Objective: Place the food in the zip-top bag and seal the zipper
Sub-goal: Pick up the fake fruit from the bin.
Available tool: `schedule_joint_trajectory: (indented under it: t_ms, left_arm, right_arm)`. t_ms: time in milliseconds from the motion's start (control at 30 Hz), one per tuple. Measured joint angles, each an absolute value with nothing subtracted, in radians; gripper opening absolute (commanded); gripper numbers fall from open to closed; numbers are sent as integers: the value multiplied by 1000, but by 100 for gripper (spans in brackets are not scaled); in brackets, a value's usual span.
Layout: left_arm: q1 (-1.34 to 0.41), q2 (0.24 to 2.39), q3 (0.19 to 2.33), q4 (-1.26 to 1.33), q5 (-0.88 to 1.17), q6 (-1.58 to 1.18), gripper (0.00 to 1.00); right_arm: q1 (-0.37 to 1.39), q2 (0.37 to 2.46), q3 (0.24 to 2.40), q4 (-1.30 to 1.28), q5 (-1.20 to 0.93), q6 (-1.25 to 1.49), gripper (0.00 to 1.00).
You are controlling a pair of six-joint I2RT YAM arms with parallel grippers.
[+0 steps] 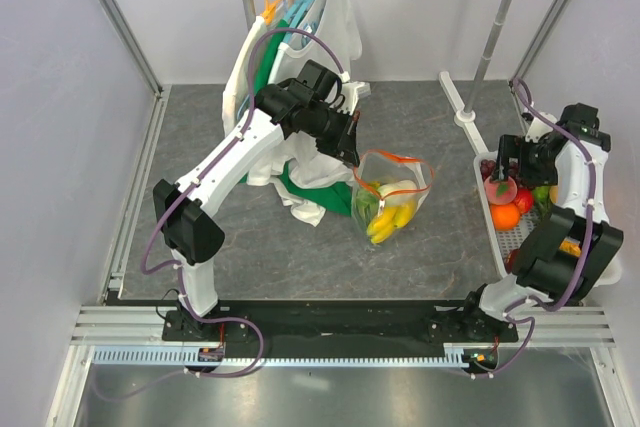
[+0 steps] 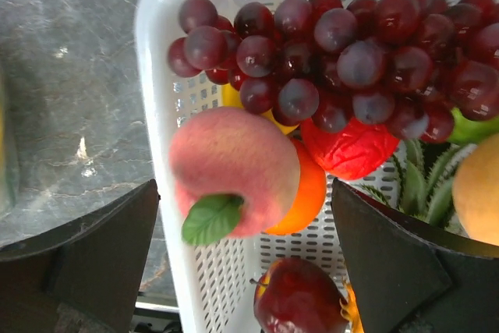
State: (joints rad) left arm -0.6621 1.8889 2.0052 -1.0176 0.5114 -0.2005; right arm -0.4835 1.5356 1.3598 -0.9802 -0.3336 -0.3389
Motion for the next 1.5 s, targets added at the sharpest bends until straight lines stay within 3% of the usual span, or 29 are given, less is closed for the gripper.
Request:
schedule_joint_trajectory:
  t_ms: [367, 767, 1067, 1167, 1267, 1500]
  left_arm:
    - [-655, 1889, 2005, -1018, 526, -200, 2]
    - [-645, 1889, 2004, -1018, 527, -200, 2]
    - [-643, 1889, 1992, -1016, 530, -200, 2]
    - [-643, 1889, 1990, -1017, 530, -200, 2]
    - [-643, 1889, 1989, -1016, 530, -200, 2]
    - [-641, 1889, 1989, -1017, 537, -200, 2]
  right_arm:
    - [-484, 1602, 1289, -937, -360, -344, 95]
    - [-506, 1602, 1362, -1024, -392, -361, 39]
    - [-514, 1551, 1705, -1212, -623, -375, 32]
    - [-440, 1530, 1770, -1243, -772, -352, 31]
    - [-255, 1502, 1763, -1205, -876, -271, 31]
    - [184, 1410, 1615, -1020, -842, -142, 30]
